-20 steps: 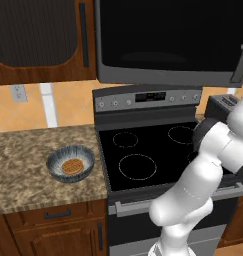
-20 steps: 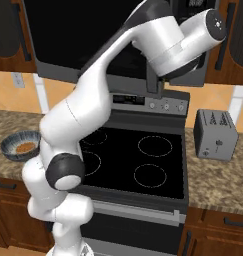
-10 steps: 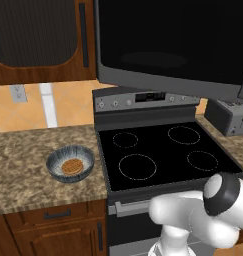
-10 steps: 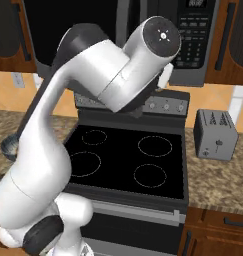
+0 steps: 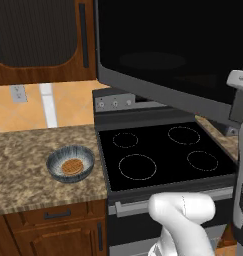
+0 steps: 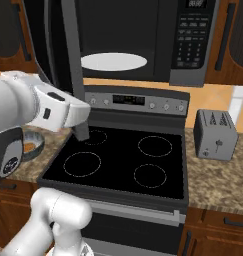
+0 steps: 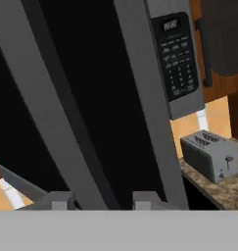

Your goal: Open the microwave, place the bowl with waffle inside the microwave, then close the microwave door and turn it on.

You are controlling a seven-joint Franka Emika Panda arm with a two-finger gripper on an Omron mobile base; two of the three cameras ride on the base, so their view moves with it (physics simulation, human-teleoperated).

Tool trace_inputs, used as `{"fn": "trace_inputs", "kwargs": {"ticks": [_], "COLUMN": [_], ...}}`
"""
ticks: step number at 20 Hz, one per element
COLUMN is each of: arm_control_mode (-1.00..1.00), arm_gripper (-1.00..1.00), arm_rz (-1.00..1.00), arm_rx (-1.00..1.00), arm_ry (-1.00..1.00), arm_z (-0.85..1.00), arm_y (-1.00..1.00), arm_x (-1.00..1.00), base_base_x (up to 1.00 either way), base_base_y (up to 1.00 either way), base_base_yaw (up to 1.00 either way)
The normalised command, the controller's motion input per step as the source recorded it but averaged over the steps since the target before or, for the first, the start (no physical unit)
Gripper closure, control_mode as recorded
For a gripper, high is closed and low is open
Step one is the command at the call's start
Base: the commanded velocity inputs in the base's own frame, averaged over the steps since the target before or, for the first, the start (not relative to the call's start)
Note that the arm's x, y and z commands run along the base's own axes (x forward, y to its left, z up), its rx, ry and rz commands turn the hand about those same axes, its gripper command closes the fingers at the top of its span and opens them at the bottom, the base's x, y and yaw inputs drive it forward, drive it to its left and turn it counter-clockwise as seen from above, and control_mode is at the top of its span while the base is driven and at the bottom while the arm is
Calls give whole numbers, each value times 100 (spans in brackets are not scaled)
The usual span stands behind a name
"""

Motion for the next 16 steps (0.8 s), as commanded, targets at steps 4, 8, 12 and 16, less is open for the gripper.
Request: {"fn": "trace_inputs", "kwargs": {"ticks": [4,8,12,16], "arm_control_mode": [-100,-100,-100,-100], "arm_gripper": [-100,-100,-100,-100], "arm_rz": [-16,-18,-19,-25], "arm_rx": [-16,-13,-6,0], "arm_ry": [13,18,4,-14], "arm_z": [-4,5,6,0], "arm_y": [78,30,14,15], "arm_x": [-50,-32,-60,-83], "base_base_x": [0,0,0,0], "base_base_y": [0,0,0,0], "base_base_yaw": [0,0,0,0]}}
